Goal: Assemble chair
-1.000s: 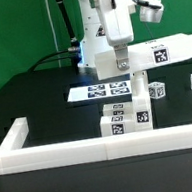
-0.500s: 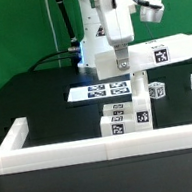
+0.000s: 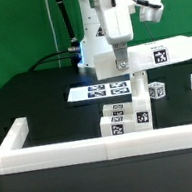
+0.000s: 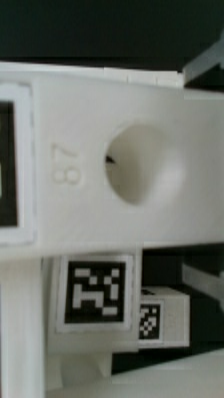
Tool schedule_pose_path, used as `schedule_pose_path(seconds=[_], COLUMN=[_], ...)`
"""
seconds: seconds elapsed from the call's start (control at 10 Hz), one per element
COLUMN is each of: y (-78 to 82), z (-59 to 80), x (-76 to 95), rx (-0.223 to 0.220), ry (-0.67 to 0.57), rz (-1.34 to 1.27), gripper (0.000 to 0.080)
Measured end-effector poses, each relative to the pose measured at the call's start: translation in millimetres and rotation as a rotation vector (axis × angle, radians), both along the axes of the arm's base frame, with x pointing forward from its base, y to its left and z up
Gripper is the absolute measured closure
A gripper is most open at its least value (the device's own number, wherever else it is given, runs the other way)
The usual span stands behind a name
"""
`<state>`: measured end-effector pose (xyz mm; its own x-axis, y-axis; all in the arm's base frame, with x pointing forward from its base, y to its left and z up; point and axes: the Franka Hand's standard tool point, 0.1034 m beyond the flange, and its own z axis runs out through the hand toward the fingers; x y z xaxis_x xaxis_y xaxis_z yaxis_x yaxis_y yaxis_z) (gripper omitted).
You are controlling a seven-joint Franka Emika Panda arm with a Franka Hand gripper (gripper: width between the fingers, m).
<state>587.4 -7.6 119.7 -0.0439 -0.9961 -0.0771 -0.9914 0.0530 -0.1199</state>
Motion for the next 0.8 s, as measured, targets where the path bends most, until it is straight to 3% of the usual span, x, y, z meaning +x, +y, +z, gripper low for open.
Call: schedule_pose_path(seconds=[0.8], y=[-1.0], z=[-0.4], x=[0.4], rx=[0.0], ry=[-0.002], rz=[-0.009], gripper=[0.0509])
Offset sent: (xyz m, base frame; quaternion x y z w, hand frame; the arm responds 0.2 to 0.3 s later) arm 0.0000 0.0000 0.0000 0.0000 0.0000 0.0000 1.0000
